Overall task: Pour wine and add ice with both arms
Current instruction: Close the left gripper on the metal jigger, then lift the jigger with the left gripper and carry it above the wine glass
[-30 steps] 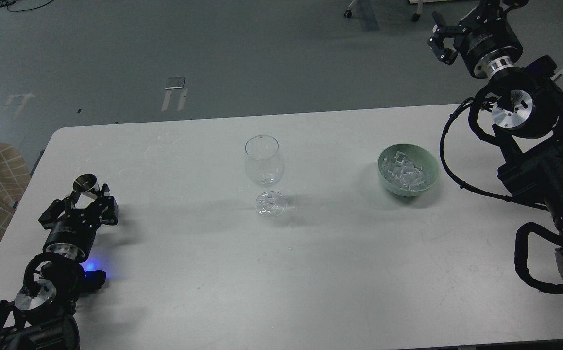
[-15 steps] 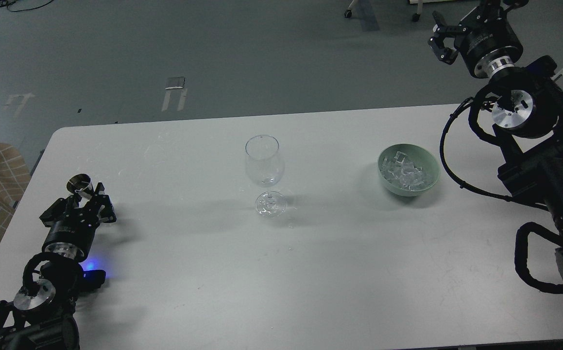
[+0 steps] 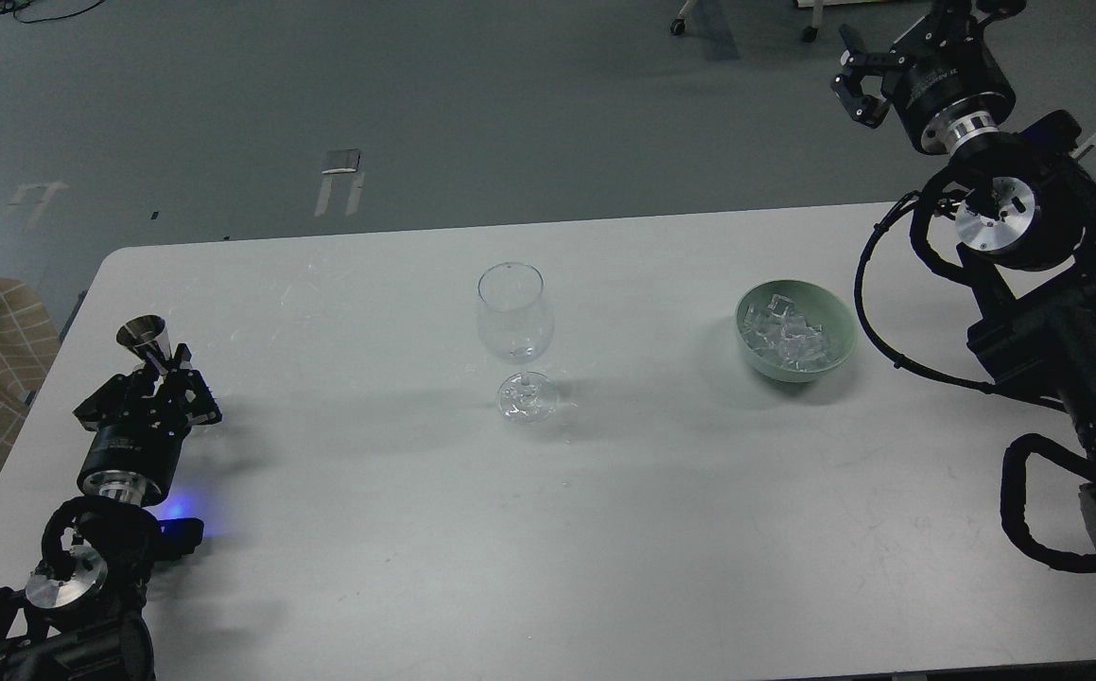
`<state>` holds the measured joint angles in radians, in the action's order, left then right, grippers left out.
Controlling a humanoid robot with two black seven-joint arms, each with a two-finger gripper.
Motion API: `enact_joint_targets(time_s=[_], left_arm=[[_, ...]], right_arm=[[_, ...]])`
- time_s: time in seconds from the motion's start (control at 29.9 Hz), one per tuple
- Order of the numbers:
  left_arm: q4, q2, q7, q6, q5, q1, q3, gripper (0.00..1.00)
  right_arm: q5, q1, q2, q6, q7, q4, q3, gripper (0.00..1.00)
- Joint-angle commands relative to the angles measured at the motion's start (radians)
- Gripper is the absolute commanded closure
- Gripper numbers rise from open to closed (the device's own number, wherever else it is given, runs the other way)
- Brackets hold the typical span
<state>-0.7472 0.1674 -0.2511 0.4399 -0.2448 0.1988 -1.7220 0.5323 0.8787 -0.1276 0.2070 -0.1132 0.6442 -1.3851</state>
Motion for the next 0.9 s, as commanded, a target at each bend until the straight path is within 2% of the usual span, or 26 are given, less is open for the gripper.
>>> enact_joint_targets(time_s=[0.0, 0.17, 0.43, 0.53, 0.87], left_arm=[[-0.004, 0.001, -0.002, 0.009, 0.001, 0.005, -0.001, 0.83], [-0.032, 0.001, -0.002, 0.048, 0.002, 0.007, 0.002, 0.88], [-0.132, 0.018, -0.002, 0.042, 0.004, 0.002, 0.005, 0.95], [-0.175, 0.02, -0.002, 0.023, 0.004, -0.001, 0.009, 0.96], [-0.355, 0.053, -0.008, -0.116, 0.01, -0.013, 0.018, 0.98]], right_arm=[[0.0, 0.003, -0.001, 0.0, 0.0, 0.0, 0.0, 0.0], [-0.002, 0.003, 0.0, 0.0, 0.0, 0.002, -0.002, 0.0], [-0.003, 0.003, -0.004, 0.002, 0.0, 0.006, 0.0, 0.0], [-0.003, 0.002, -0.006, 0.002, 0.0, 0.006, 0.001, 0.0], [-0.005, -0.004, -0.006, 0.005, 0.0, 0.014, 0.0, 0.0]])
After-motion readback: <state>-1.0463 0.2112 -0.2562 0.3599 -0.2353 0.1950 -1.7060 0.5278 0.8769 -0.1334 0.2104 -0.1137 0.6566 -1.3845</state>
